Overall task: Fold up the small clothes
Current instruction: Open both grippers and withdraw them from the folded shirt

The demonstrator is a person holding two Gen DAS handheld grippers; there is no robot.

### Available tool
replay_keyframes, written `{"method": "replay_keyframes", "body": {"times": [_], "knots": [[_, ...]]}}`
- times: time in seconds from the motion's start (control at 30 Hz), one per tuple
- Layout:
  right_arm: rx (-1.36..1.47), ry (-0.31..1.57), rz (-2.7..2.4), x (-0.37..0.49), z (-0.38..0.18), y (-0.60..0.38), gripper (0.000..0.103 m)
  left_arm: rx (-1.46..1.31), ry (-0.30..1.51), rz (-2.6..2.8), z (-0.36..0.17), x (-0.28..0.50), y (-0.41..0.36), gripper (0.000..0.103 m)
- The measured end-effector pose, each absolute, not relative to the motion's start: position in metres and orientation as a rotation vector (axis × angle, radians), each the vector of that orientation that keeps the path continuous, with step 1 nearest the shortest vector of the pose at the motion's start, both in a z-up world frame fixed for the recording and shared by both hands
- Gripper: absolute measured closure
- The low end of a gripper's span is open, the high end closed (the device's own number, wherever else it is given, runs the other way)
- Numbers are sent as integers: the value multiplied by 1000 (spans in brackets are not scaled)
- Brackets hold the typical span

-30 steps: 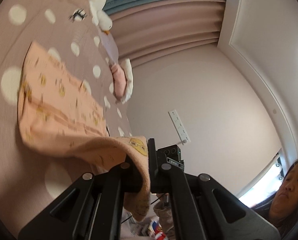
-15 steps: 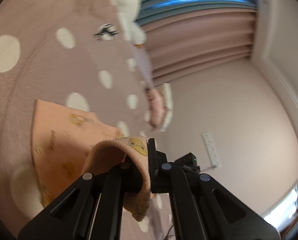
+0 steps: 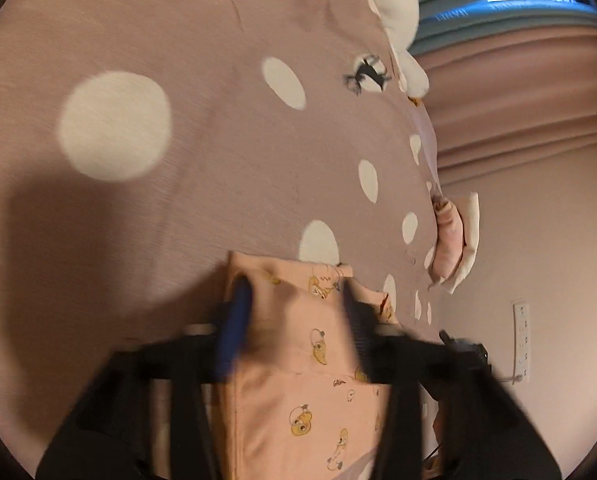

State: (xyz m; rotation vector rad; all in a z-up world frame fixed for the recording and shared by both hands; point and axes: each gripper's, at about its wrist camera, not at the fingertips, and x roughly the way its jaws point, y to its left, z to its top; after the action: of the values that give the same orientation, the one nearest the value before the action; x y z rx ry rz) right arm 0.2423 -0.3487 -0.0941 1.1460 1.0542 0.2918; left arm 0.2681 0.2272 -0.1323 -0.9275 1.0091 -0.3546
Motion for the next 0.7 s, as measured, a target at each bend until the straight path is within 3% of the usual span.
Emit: {"method": "replay_keyframes", "body": {"times": [0.27,0.47,0.7], "knots": [[781,982,495,196,-48,-320,52,-671,972,-453,-90,218,211,47],[389,1041,560,163,-45,-253,81,-412,1047,-571,-95,190,153,51],[72,1145,459,185,-79,-203,87,-293,1118,-526,-132,220,118,54]]}}
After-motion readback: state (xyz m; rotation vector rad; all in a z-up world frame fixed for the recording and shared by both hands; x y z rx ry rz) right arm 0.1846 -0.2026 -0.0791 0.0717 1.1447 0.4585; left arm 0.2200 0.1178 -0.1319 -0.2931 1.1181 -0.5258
